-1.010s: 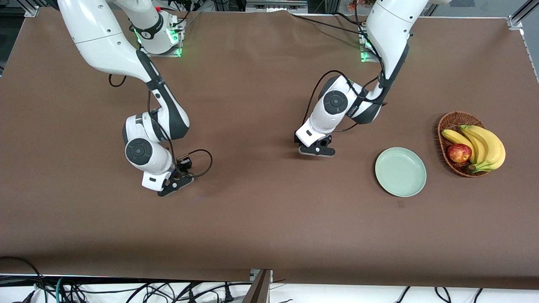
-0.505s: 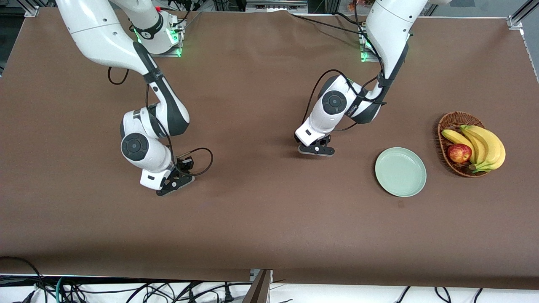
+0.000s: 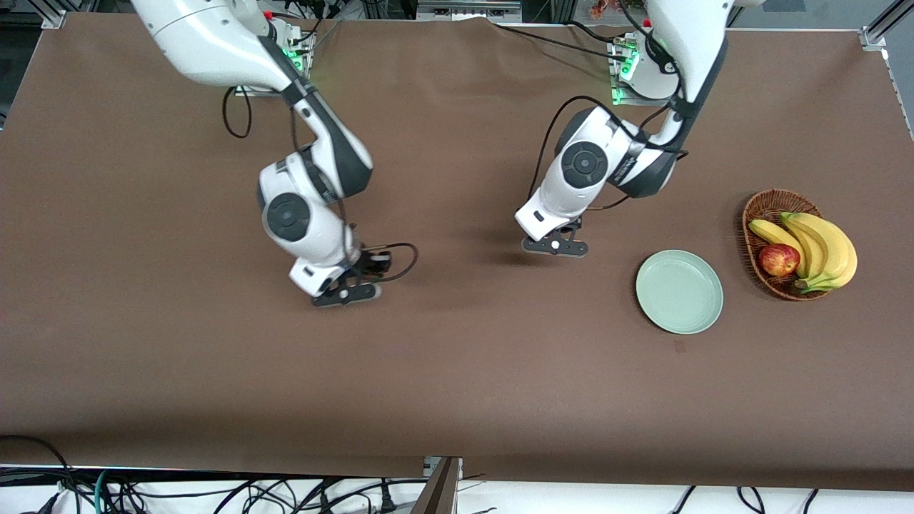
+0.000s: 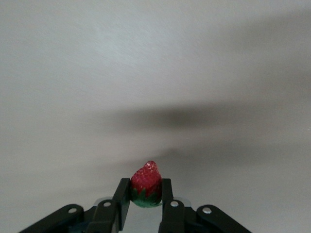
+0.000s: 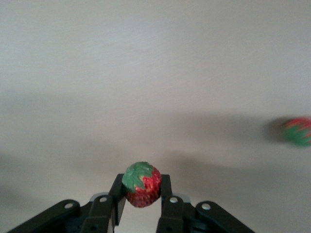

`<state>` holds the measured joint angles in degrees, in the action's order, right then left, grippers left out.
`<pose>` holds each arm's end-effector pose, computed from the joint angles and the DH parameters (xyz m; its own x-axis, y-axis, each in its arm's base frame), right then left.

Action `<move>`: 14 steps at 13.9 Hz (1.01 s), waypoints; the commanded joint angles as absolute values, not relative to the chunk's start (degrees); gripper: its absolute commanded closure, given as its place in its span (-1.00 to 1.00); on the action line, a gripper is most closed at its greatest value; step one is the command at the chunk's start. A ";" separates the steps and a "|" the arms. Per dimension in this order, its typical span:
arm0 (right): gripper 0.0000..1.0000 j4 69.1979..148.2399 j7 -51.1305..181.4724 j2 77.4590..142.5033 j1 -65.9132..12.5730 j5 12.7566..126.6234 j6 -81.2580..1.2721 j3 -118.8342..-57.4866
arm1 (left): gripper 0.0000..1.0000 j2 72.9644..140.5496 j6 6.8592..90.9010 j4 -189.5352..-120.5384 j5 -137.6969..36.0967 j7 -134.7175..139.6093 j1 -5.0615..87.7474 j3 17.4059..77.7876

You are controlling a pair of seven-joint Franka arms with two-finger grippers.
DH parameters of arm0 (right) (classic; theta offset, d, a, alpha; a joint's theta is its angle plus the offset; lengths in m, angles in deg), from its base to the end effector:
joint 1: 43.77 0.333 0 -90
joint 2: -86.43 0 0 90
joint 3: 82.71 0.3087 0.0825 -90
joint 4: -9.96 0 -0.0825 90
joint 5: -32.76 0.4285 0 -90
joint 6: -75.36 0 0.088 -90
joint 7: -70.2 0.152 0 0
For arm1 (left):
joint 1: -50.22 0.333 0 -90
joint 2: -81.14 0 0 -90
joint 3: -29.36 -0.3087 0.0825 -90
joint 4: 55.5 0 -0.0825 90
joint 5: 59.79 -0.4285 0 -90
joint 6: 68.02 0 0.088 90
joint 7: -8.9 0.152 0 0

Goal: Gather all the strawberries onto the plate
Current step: 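Carry the strawberry to the plate while the right gripper carries another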

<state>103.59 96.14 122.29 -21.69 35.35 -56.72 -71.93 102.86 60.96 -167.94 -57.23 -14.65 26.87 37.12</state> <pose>0.6145 0.3889 0.1855 0.9983 0.0547 -0.0187 0.0513 -0.9871 -0.1514 0.5376 -0.3289 0.1929 0.9888 -0.0965 -0.1143 -0.0925 -0.9949 0.0397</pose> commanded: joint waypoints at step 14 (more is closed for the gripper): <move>0.89 74.57 132.78 148.56 -0.97 35.39 -76.32 -72.52 | 0.66 110.31 52.28 -161.74 -61.79 70.86 54.52 37.00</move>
